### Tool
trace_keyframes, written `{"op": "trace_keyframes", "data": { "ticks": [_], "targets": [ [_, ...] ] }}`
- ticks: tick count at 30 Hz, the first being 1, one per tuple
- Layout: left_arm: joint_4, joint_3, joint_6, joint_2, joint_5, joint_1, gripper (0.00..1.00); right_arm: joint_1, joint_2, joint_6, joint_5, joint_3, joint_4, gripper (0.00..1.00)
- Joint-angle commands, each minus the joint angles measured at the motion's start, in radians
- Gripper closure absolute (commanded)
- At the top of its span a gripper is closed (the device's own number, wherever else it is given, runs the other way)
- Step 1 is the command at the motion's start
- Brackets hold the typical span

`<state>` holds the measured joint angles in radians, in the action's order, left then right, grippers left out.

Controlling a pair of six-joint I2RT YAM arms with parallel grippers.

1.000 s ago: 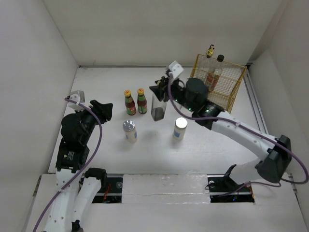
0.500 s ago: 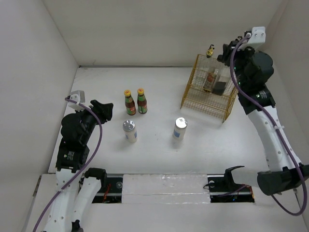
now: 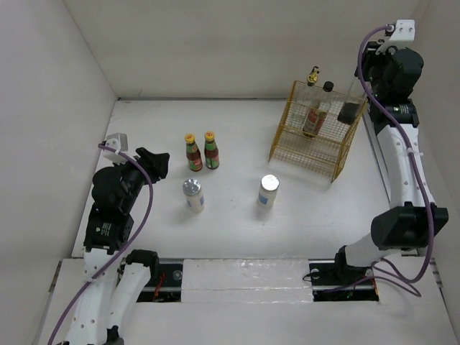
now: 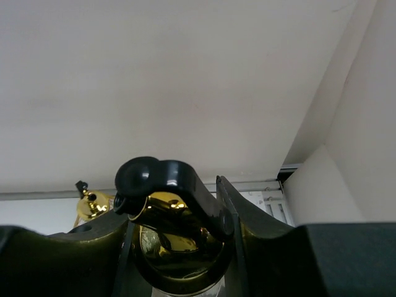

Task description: Organize the condiment bottles

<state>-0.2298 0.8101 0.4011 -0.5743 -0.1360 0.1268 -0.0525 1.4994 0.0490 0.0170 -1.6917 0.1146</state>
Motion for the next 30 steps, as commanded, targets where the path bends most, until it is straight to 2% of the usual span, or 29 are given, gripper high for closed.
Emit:
{"op": "trace_keyframes", "data": {
  "ticks": [1,10,15,30],
  "targets": [
    [0.038,-0.008,-0.004,-0.004,-0.025,-0.006,0.50,-0.009,0.010,0.002,-0.051,-0.117,-0.112,1.00],
    [0.038,-0.008,-0.004,-0.015,-0.025,-0.006,0.48,-0.078,0.148,-0.008,-0.126,-0.291,-0.124,1.00],
    [0.038,-0.008,-0.004,-0.015,-0.016,-0.006,0.48,-0.078,0.208,-0.008,-0.147,-0.324,-0.124,1.00],
    [0.038,0.001,-0.004,-0.004,-0.005,-0.006,0.48,-0.087,0.173,-0.084,-0.177,0.067,-0.296,1.00]
  ]
}}
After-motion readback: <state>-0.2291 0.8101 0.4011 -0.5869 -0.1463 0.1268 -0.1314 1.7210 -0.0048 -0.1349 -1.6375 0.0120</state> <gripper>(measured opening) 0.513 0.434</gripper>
